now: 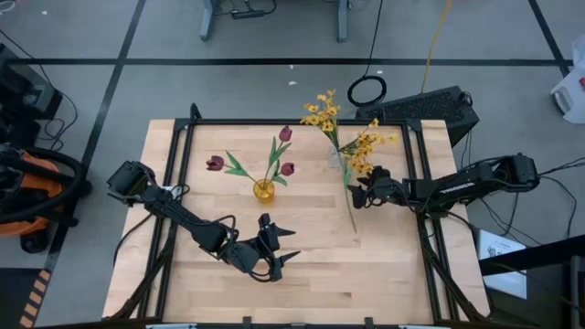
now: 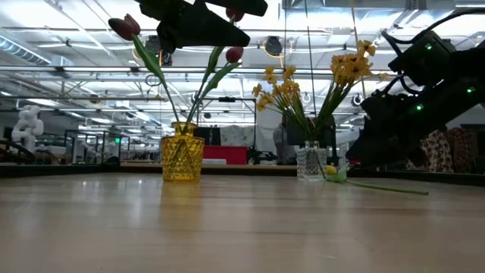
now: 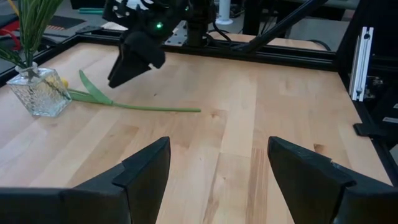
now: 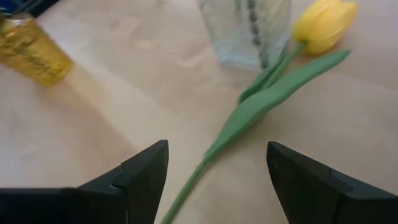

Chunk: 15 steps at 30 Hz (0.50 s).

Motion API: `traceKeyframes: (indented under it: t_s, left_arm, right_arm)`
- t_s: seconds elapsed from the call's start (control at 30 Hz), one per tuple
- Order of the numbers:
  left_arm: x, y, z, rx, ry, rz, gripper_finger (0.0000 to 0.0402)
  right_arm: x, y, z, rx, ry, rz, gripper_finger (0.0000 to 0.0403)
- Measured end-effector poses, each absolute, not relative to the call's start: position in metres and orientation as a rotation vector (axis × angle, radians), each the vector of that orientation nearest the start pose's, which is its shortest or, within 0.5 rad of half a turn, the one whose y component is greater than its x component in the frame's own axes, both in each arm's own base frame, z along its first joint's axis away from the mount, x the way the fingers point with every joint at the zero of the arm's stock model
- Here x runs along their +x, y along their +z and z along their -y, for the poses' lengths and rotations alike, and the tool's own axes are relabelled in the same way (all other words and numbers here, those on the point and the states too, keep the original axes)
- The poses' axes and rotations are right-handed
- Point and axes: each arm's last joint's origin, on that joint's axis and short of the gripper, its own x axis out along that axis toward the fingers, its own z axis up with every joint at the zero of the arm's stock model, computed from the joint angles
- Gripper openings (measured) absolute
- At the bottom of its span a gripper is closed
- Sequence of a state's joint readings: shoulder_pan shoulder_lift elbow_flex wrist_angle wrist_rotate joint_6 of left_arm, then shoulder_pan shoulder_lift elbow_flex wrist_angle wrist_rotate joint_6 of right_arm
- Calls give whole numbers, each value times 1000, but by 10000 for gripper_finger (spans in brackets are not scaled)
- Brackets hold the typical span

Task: Sort flowers into vase by color
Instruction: Adjust the transparent vase

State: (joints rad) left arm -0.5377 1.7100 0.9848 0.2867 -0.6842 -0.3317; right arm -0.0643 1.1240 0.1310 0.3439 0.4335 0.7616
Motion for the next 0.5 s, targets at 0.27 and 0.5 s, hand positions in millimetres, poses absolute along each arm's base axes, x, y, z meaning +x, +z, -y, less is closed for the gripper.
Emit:
traceKeyframes:
  t_s: [0.27,0.5]
  left_arm:
    - [320,209,169,-76,203,-330,276]
    - [322,209,164,-77,217,-330,276]
  right_arm:
    - [165,112,7,611,-648,-421,263]
    - [166,104,-5,551,-637,-473,263]
